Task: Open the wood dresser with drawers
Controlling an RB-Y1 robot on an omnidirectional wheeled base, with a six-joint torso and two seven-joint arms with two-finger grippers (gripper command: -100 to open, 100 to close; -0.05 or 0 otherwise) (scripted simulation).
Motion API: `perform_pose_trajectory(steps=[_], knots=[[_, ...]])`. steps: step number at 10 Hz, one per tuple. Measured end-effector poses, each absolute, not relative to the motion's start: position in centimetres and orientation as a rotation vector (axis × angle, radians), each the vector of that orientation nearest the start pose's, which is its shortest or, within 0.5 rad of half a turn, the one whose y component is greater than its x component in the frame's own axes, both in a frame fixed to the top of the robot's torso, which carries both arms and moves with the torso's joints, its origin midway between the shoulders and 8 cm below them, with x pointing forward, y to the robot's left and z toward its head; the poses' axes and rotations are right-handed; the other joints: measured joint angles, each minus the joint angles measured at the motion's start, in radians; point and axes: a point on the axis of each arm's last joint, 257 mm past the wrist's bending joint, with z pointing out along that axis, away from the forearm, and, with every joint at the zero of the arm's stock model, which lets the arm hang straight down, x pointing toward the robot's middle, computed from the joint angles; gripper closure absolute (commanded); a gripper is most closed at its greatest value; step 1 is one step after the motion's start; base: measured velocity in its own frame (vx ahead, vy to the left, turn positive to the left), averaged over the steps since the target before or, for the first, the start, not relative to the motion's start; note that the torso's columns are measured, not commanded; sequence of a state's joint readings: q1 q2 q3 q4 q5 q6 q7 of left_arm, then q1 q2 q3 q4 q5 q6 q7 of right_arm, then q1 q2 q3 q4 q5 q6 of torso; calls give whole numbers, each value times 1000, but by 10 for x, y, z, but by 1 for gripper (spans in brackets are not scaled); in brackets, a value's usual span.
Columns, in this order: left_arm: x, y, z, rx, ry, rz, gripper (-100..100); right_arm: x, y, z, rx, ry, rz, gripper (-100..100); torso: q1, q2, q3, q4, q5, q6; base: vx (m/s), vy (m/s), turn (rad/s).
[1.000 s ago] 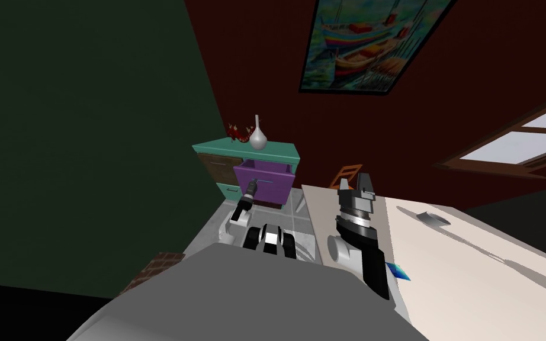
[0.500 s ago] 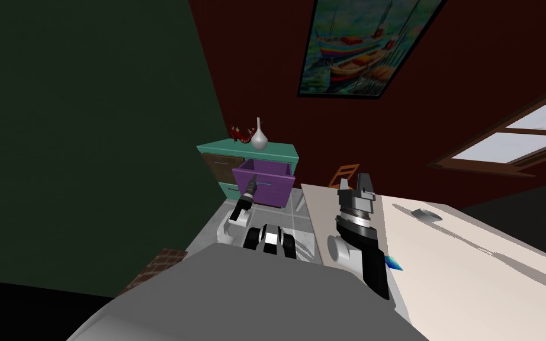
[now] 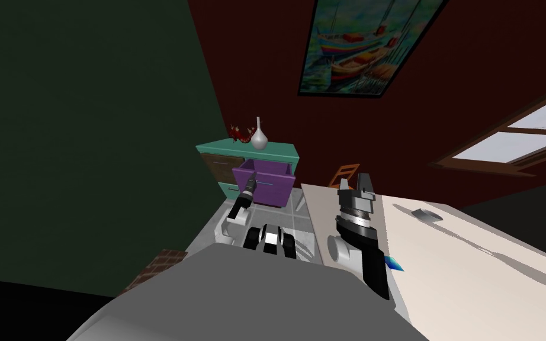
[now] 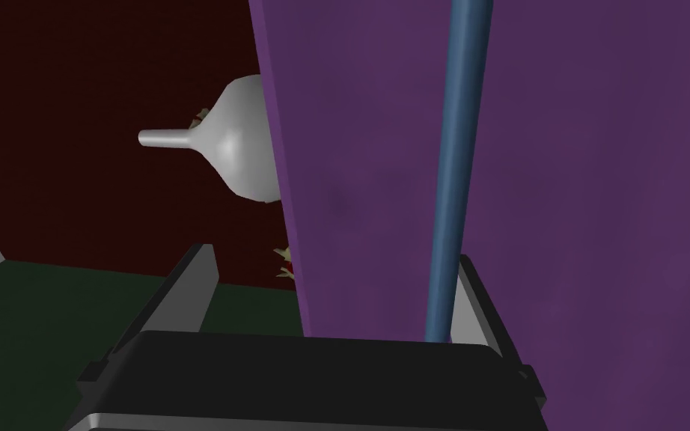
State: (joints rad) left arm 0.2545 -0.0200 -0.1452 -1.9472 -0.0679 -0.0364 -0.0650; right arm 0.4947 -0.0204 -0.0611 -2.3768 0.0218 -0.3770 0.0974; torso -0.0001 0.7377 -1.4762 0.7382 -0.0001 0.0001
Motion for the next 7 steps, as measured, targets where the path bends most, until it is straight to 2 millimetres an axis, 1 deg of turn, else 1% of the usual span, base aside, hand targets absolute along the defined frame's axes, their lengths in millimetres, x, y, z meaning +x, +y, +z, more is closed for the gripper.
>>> perform_pose_trajectory(steps=[1, 2, 7], knots=[[474, 186, -142, -1004, 1147, -1249, -100, 342, -293, 47, 601, 673, 1132, 0, 0, 2, 1, 2, -1, -1, 0, 0, 0], [474, 186, -142, -1006, 1149, -1248, 0, 342, -293, 47, 601, 673, 1132, 0, -1, 3, 1, 2, -1, 0, 0, 0, 0], [473, 186, -144, -1010, 1153, -1245, 0, 342, -293, 47, 601, 673, 1132, 0, 0, 1, 0, 0, 0, 0, 0, 0, 0]])
